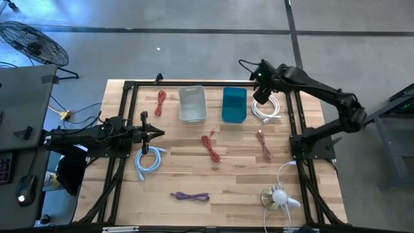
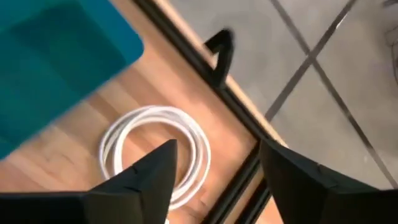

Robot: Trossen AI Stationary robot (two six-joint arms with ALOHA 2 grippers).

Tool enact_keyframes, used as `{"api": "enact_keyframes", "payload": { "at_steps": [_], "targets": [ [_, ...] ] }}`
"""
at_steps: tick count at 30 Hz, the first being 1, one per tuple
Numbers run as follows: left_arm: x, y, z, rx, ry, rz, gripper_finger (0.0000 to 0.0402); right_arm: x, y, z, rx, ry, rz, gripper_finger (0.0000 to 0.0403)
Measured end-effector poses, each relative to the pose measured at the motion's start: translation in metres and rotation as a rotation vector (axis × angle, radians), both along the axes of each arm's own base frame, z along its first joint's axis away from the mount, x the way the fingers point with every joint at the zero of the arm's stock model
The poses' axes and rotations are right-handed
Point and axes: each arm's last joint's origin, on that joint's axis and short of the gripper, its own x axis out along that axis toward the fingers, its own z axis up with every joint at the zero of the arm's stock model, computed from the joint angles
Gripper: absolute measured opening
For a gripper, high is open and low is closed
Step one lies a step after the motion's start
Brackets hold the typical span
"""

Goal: Pick & Place USB Port
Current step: Put the white HDMI cable into the gray bin

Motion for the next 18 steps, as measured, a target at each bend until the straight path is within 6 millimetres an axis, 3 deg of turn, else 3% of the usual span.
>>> {"api": "enact_keyframes", "payload": {
  "at_steps": [10,18],
  "targets": [
    [0.000,0.000,0.000,0.000,0.000,0.000,0.0024,0.012,0.000,-0.038,0.234,-0.022,0.113,0.0242],
    [0.000,0.000,0.000,0.000,0.000,0.000,0.0024,0.004,0.003,-0.062,0.297,0.007,0.078,0.0245]
  ]
}}
